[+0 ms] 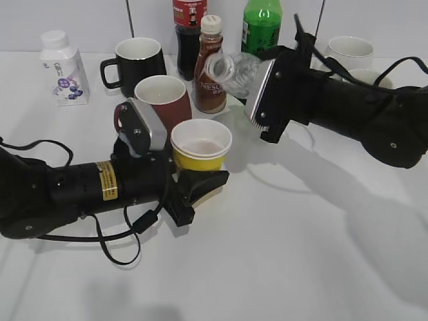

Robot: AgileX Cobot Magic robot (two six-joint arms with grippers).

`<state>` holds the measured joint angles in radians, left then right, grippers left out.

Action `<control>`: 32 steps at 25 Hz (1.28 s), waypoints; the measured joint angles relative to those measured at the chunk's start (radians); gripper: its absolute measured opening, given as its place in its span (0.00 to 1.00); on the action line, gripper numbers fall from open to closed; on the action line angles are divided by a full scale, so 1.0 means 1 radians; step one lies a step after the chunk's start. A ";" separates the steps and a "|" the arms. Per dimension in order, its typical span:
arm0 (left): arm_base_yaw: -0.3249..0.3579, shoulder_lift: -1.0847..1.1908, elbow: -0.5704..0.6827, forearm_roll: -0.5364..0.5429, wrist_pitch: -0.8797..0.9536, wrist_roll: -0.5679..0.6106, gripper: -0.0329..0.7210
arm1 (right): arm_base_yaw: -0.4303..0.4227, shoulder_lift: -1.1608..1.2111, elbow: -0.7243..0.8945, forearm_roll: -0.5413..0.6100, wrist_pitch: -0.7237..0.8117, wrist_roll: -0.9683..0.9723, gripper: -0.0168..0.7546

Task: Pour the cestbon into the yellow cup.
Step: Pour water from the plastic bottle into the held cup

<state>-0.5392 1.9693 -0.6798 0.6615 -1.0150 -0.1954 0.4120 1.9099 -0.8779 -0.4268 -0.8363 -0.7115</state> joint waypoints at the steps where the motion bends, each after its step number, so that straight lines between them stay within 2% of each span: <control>1: 0.000 0.006 0.000 0.000 -0.007 0.000 0.55 | 0.000 0.000 0.000 -0.001 0.000 -0.027 0.64; 12: 0.000 0.010 0.000 0.002 -0.052 -0.001 0.55 | 0.000 0.000 0.000 -0.007 0.000 -0.258 0.64; 32: 0.000 0.010 0.000 0.039 -0.052 -0.001 0.55 | 0.000 0.000 0.000 -0.015 0.002 -0.429 0.64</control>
<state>-0.5392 1.9793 -0.6798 0.7006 -1.0670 -0.1963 0.4120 1.9099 -0.8779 -0.4420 -0.8344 -1.1404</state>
